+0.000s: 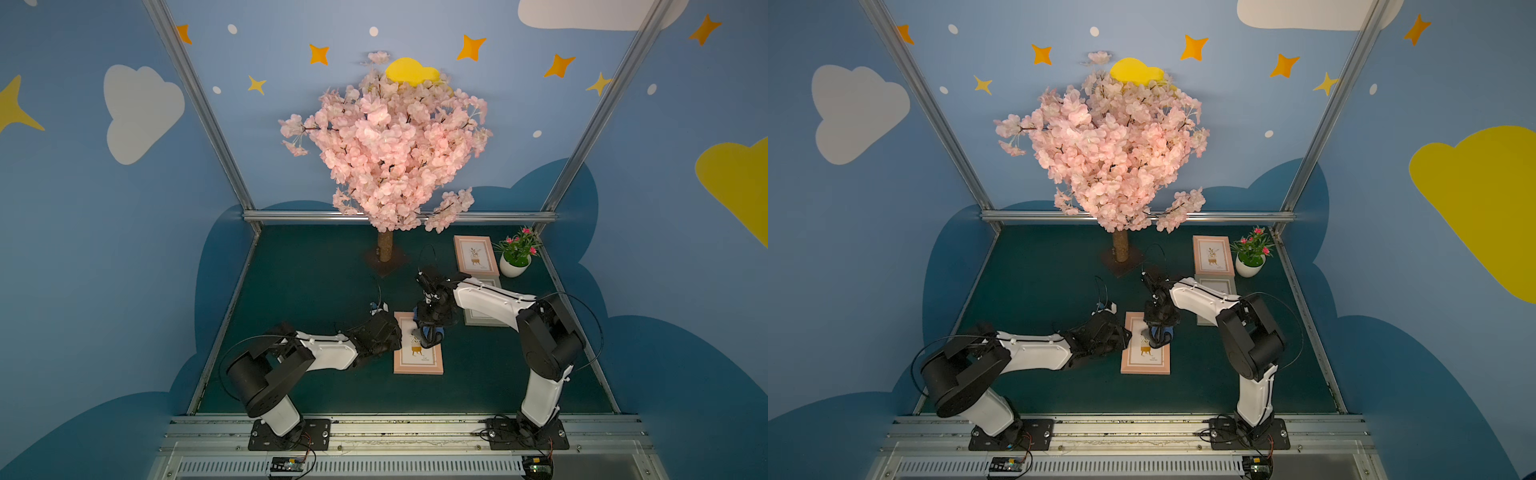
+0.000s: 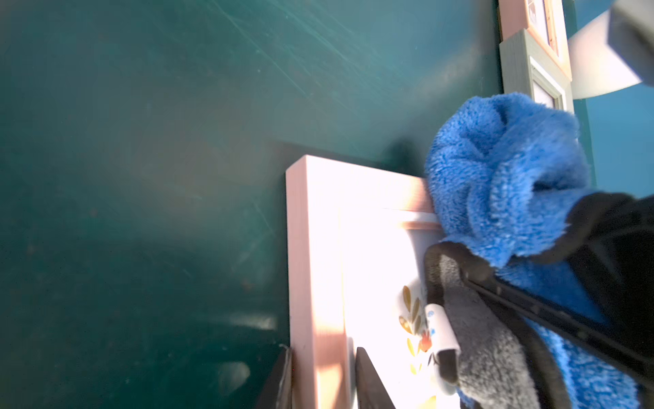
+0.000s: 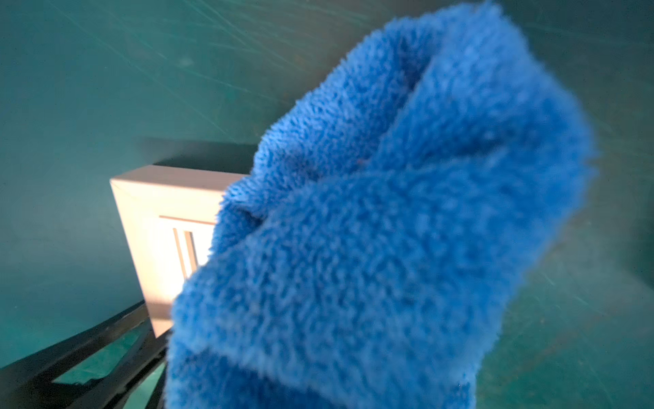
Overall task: Wipe the picture frame with a cloth
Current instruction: Wipe the dirt from the picture frame.
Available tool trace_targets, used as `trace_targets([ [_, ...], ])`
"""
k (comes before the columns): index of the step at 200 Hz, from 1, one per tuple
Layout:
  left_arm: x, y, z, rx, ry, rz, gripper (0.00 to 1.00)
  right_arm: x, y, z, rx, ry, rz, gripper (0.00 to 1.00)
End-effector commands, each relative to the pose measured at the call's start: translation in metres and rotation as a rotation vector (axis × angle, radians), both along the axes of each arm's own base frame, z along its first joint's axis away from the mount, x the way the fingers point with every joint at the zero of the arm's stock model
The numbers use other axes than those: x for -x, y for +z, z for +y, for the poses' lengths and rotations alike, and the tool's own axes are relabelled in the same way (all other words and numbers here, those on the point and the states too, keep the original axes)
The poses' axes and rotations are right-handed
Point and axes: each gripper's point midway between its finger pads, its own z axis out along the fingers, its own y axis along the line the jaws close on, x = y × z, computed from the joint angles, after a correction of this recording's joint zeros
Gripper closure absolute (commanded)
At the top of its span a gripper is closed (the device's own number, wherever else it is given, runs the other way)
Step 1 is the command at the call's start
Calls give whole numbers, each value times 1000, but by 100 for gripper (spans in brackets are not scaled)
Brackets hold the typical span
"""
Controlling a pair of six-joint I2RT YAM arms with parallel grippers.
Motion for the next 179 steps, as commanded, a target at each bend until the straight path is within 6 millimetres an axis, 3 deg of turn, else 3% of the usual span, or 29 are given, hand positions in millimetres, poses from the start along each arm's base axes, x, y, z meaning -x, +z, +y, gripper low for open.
trace_targets([
  [1, 50, -67, 48, -222, -16, 239, 71, 7, 0, 18, 15, 37, 15, 100],
  [19, 51, -67, 50, -226, -15, 239, 71, 8, 1, 43, -23, 66, 23, 100],
  [34, 52, -67, 51, -229, -15, 240, 71, 4, 2, 46, -30, 64, 18, 100],
  [78, 53, -67, 53, -226, -7, 238, 71, -9, 8, -11, 74, 1, -18, 100],
  [97, 52, -67, 52, -224, -5, 236, 71, -6, 8, -22, 89, -11, -16, 100],
  [111, 51, -67, 51, -224, -7, 237, 71, -2, 7, -15, 73, -5, -6, 100],
  [152, 51, -68, 51, -230, -9, 243, 71, 13, -1, 29, 0, 57, 36, 100],
  [179, 51, -67, 52, -233, -10, 242, 71, 14, -3, 19, 27, 50, 37, 100],
])
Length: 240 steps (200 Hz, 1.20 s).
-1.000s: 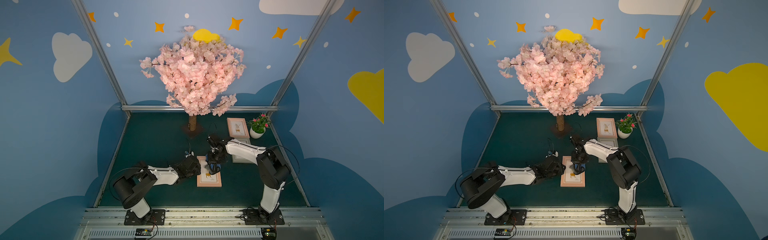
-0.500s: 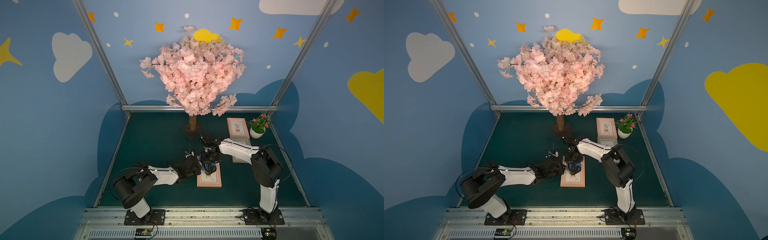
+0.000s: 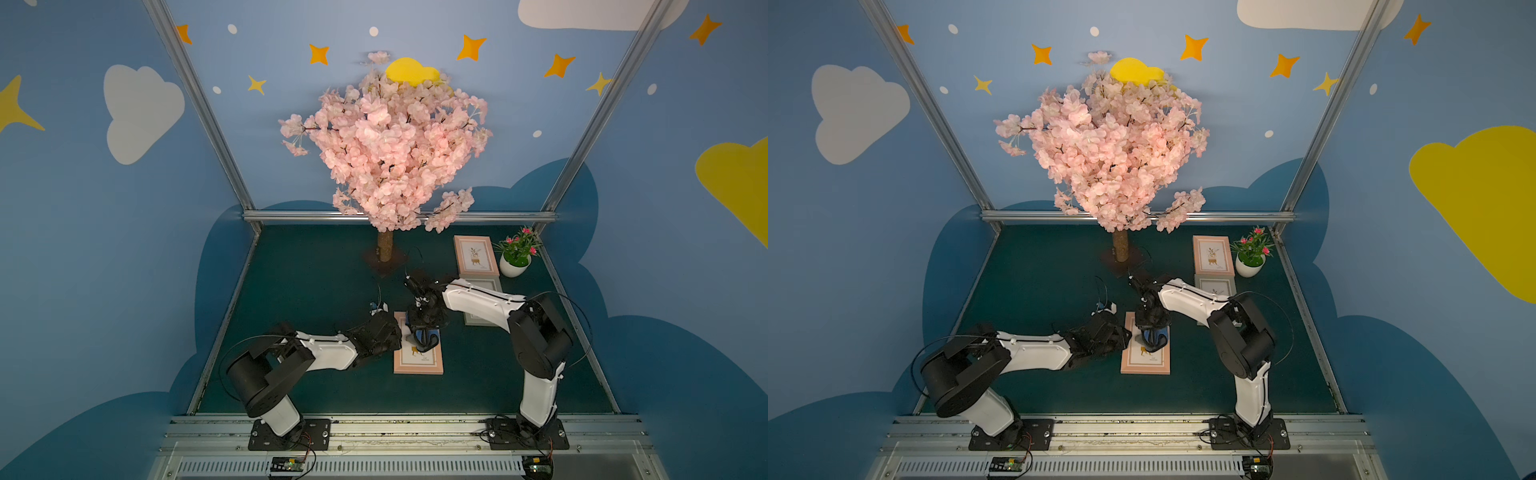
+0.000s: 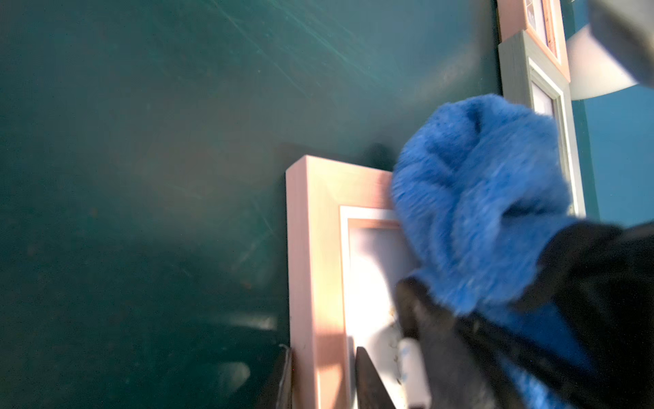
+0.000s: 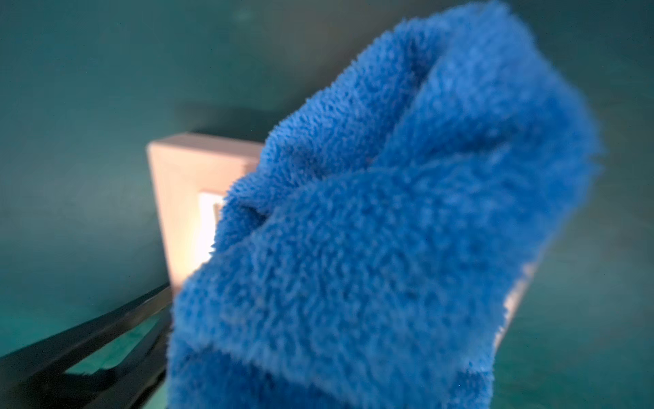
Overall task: Wipe the picture frame with a cloth
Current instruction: Wipe the dirt from the picture frame.
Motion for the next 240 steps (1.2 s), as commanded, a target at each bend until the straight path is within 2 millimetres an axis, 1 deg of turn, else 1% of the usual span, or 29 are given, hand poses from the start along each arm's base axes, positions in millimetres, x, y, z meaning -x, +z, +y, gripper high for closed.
trace_targets([
  [1, 52, -67, 52, -237, -10, 245, 71, -2, -2, -8, 16, -25, 14, 100],
  [23, 51, -67, 52, -234, -6, 244, 71, 2, 1, -29, 30, -44, 17, 100],
  [38, 50, -68, 52, -233, -6, 245, 71, 13, 2, -39, 39, -42, 26, 100],
  [61, 50, -68, 51, -233, -6, 246, 71, 43, -2, -37, -12, -30, 82, 100],
  [78, 50, -68, 51, -232, -8, 245, 71, 66, -9, -42, 30, -12, 108, 100],
  [89, 50, -68, 51, -232, -7, 245, 70, 78, -12, -45, 43, -9, 125, 100],
  [99, 51, -69, 51, -231, -7, 247, 71, 85, -15, -44, 23, -18, 135, 100],
  [107, 51, -69, 52, -231, -6, 247, 71, 86, -16, -43, 8, -25, 136, 100],
  [119, 51, -69, 51, -228, -6, 247, 70, 79, -14, -39, 1, -24, 117, 100],
  [133, 51, -69, 51, -227, -8, 245, 70, 64, -12, -32, -1, -22, 102, 100],
  [134, 51, -69, 51, -227, -8, 245, 70, 61, -10, -30, -8, -22, 94, 100],
  [159, 51, -68, 50, -227, -13, 243, 70, 21, -4, -12, -30, -24, 53, 100],
  [162, 51, -67, 50, -226, -14, 242, 70, 19, -6, -12, -22, -26, 57, 100],
  [163, 51, -67, 50, -226, -14, 242, 70, 17, -3, -10, -29, -25, 49, 100],
  [169, 51, -68, 51, -227, -12, 241, 70, 10, -3, -7, -28, -25, 44, 100],
  [182, 51, -67, 52, -229, -10, 240, 70, 6, -2, -4, -23, -19, 44, 100],
  [189, 51, -67, 52, -229, -8, 239, 70, 7, -3, -3, -22, -16, 49, 100],
  [202, 51, -67, 53, -229, -4, 238, 70, 15, -2, -2, -28, -5, 52, 100],
  [206, 51, -66, 53, -228, -4, 237, 70, 21, -5, -4, -18, -1, 62, 100],
  [217, 51, -67, 54, -226, 1, 237, 70, 35, -6, -6, -19, 4, 72, 100],
  [218, 51, -67, 54, -226, 1, 237, 70, 38, -8, -8, -13, 4, 79, 100],
  [219, 51, -67, 54, -225, 1, 236, 70, 39, -6, -6, -22, 6, 74, 100],
  [222, 51, -67, 54, -225, 1, 236, 70, 45, -9, -9, -16, 4, 86, 100],
  [225, 52, -67, 54, -224, 1, 236, 70, 47, -7, -8, -24, 5, 84, 100],
  [227, 52, -67, 54, -225, 2, 237, 70, 53, -11, -11, -14, 3, 96, 100],
  [228, 52, -67, 54, -225, 2, 237, 70, 53, -9, -10, -21, 4, 92, 100],
  [240, 52, -68, 53, -221, 3, 238, 70, 69, -14, -15, -24, -8, 115, 100],
])
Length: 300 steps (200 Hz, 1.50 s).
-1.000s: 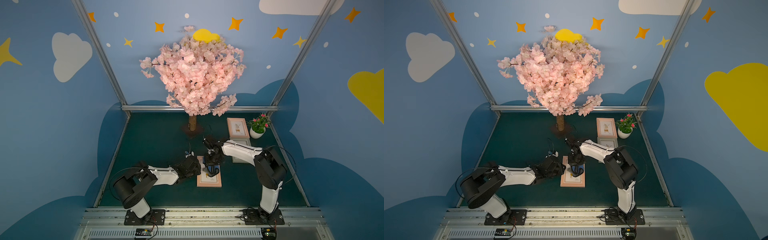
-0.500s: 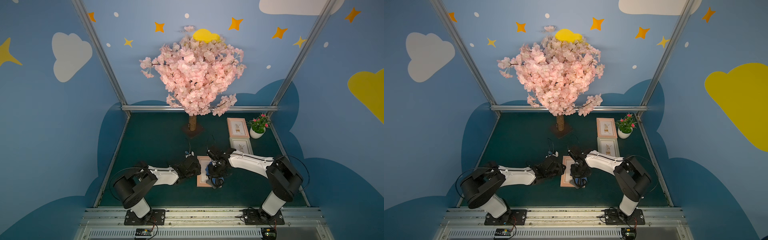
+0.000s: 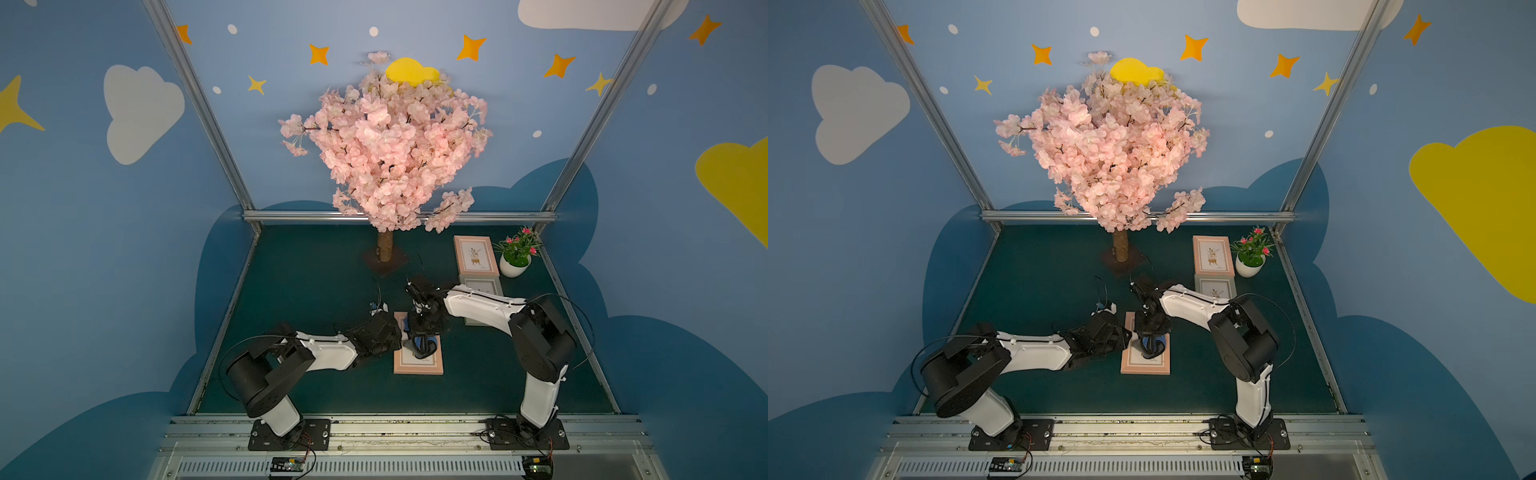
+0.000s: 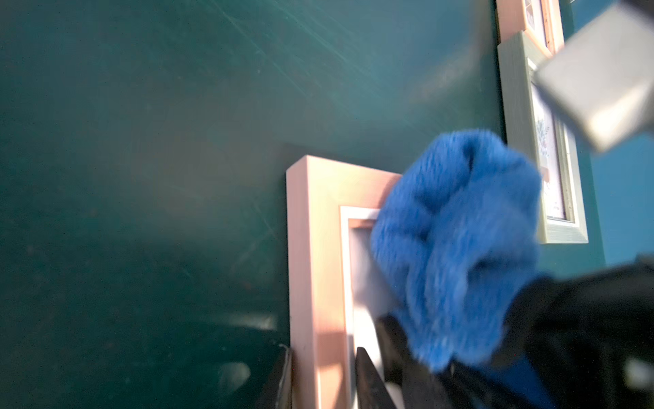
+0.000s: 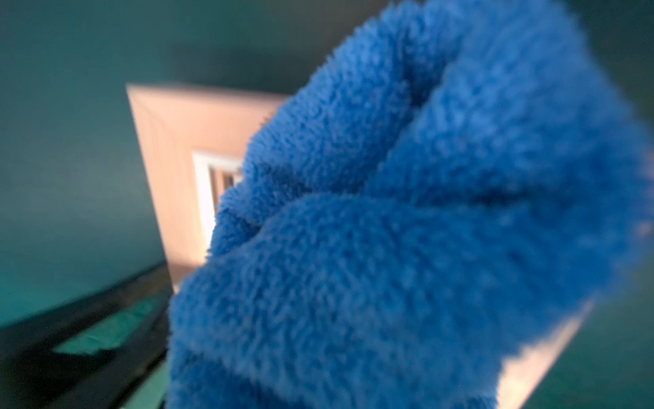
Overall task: Wipe the picture frame with a cloth
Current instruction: Wipe the dirt from the picture frame.
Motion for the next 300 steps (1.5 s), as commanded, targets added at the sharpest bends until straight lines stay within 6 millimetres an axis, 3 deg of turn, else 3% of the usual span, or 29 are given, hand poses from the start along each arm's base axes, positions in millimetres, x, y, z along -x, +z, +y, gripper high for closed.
trace_targets([
  [1, 52, -68, 53, -224, 0, 240, 70, 40, -4, -14, 19, -2, 62, 100],
  [17, 52, -69, 53, -223, 1, 243, 70, 52, -8, -16, -5, -19, 85, 100],
  [30, 52, -68, 52, -220, 1, 242, 70, 49, -10, -16, 0, -20, 73, 100],
  [77, 53, -66, 54, -220, 2, 243, 70, -10, 6, 7, -37, -21, 9, 100],
  [94, 53, -65, 56, -217, 10, 238, 70, -19, 0, 11, -9, -10, 21, 100],
  [117, 52, -64, 55, -215, 10, 230, 70, -8, -3, 9, -1, -3, 39, 100],
  [153, 51, -64, 51, -209, -3, 231, 70, 35, -1, -10, 23, -7, 43, 100],
  [173, 49, -66, 48, -208, -9, 236, 70, 47, -3, -16, 4, -30, 57, 100],
  [191, 49, -67, 46, -207, -12, 240, 70, 41, -3, -16, 6, -37, 46, 100],
  [230, 49, -65, 47, -211, -12, 239, 70, -6, 7, -3, -17, -50, 0, 100],
  [251, 50, -64, 50, -215, -6, 236, 70, -18, 9, 4, -5, -34, -9, 100],
  [267, 49, -63, 50, -215, -5, 232, 70, -8, 6, 7, -4, -22, 11, 100],
  [300, 48, -63, 50, -218, 2, 232, 69, 39, -2, -7, -16, -36, 56, 100],
])
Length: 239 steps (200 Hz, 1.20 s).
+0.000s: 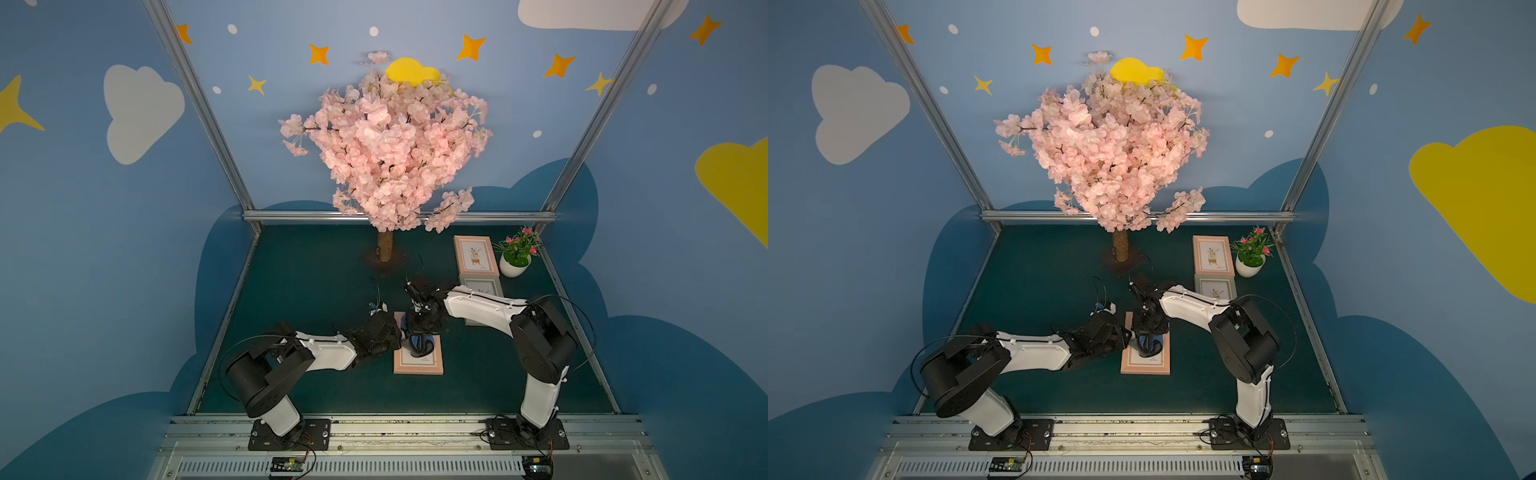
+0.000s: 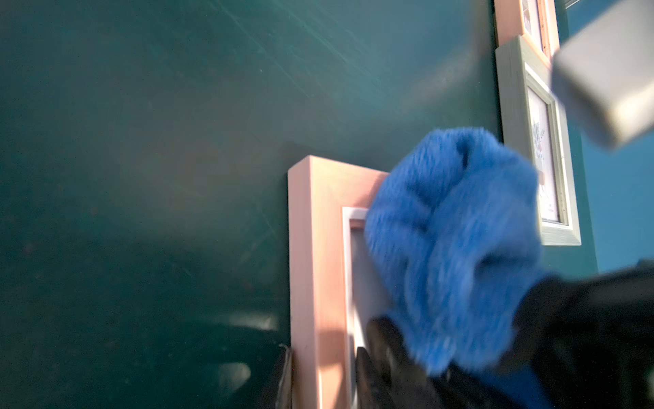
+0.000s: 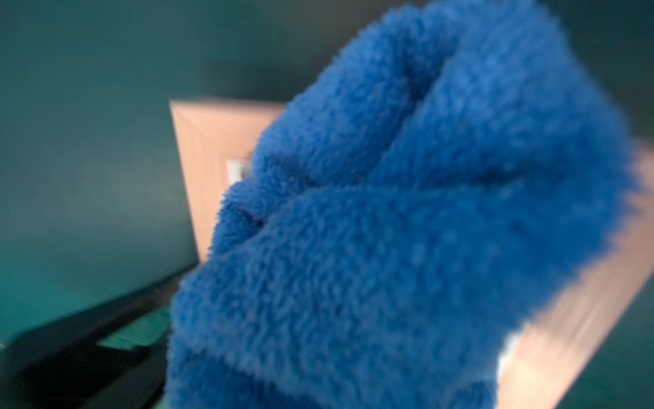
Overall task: Wipe the picture frame with a cloth
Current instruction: Wipe the dirt from the picture frame.
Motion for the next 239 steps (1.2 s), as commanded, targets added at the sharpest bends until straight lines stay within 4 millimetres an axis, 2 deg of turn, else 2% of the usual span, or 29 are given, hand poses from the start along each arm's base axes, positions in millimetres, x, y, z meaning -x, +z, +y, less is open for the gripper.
trace_targets([
  [1, 48, -63, 50, -230, -5, 223, 70, 40, -4, -16, 21, -2, 64, 100],
  [18, 49, -64, 51, -228, -4, 227, 70, 58, -12, -25, 30, -7, 92, 100],
  [37, 49, -64, 50, -227, -10, 228, 70, 55, -15, -27, 44, -6, 88, 100],
  [48, 49, -65, 50, -230, -11, 230, 70, 44, -13, -25, 47, -9, 75, 100],
  [81, 51, -65, 53, -237, -6, 231, 70, -6, 1, -16, 19, -38, -5, 100],
  [99, 50, -64, 55, -236, -1, 227, 69, -18, 3, -11, 42, -23, -11, 100],
  [115, 51, -64, 55, -239, 1, 228, 69, -12, 1, -7, 41, -6, 3, 100],
  [144, 51, -66, 55, -237, 4, 230, 69, 25, 0, -14, 41, 14, 36, 100],
  [170, 50, -66, 54, -231, 4, 230, 69, 47, 1, -44, 86, -8, 43, 100],
  [186, 50, -67, 54, -229, 5, 232, 69, 45, 3, -69, 139, -46, 15, 100],
  [201, 50, -67, 54, -231, 6, 233, 69, 40, 7, -83, 163, -67, -2, 100],
  [221, 50, -68, 55, -238, 13, 238, 69, 36, 12, -75, 153, -54, -11, 100],
  [239, 50, -68, 57, -242, 18, 239, 69, 40, 18, -46, 100, -8, 0, 100],
])
